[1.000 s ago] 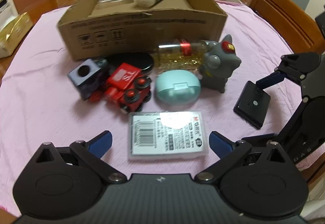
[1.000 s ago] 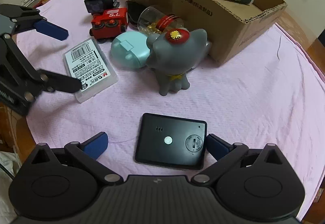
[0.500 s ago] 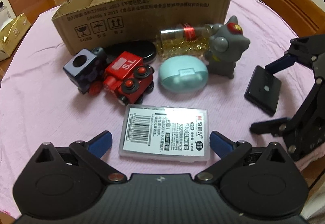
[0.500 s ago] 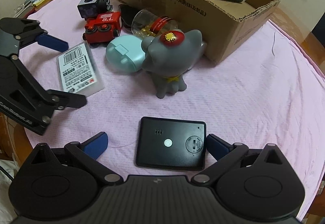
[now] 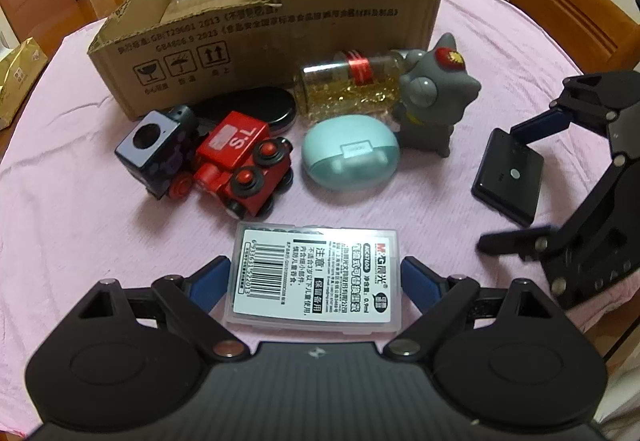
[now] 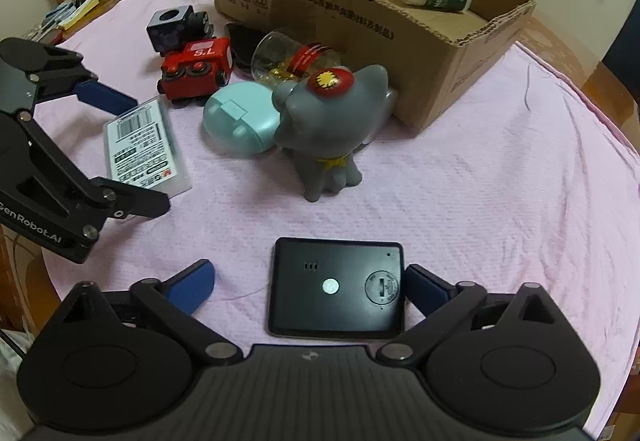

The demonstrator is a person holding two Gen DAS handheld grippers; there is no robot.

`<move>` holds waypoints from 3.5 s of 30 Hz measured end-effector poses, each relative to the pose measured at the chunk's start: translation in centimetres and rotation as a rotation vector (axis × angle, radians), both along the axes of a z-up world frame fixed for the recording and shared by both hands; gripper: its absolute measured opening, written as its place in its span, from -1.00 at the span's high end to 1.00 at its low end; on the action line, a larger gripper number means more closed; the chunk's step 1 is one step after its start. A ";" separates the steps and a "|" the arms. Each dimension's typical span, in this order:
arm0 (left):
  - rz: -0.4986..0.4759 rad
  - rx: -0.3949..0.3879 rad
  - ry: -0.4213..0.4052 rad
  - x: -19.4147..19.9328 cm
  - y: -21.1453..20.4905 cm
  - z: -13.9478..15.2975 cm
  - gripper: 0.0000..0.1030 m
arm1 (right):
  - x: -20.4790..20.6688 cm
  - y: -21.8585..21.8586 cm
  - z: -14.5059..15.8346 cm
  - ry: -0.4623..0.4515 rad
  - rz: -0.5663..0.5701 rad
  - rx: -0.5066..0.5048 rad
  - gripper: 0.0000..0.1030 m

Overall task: Organize rigid objects
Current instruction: 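Grasp the battery pack with the left tool while the right tool grasps the black device, then carry the battery pack with the left tool into the box and release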

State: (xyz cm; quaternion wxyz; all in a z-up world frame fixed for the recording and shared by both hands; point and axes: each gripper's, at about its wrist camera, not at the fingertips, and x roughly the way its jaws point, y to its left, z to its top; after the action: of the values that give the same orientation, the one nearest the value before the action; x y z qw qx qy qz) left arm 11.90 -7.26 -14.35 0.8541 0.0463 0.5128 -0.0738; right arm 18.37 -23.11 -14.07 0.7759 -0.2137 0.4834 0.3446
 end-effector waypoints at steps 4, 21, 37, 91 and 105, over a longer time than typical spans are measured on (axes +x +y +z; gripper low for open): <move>0.002 -0.001 0.000 -0.1 0.2 0.1 -0.75 | 0.2 -0.5 0.5 -0.006 -0.024 0.004 -0.57; -0.064 0.016 -0.010 -0.3 0.8 2.2 -0.74 | 0.2 -1.1 1.8 -0.007 -0.052 -0.010 -0.43; -0.046 0.023 0.083 -0.1 1.4 0.2 -0.76 | 0.0 -0.8 0.9 0.034 -0.053 -0.040 -0.50; -0.113 0.071 -0.201 12.6 4.1 13.6 -0.74 | 5.6 2.4 13.3 -0.118 0.085 0.005 -0.43; -0.001 0.125 -0.192 22.2 5.5 9.3 -0.78 | 10.8 5.0 14.3 -0.157 0.023 0.027 -0.43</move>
State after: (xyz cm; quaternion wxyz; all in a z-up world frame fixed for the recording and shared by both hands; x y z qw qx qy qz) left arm 34.13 -1.81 -5.07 0.8947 0.1064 0.4322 -0.0372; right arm 29.15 -18.14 0.18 0.8102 -0.2351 0.4139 0.3420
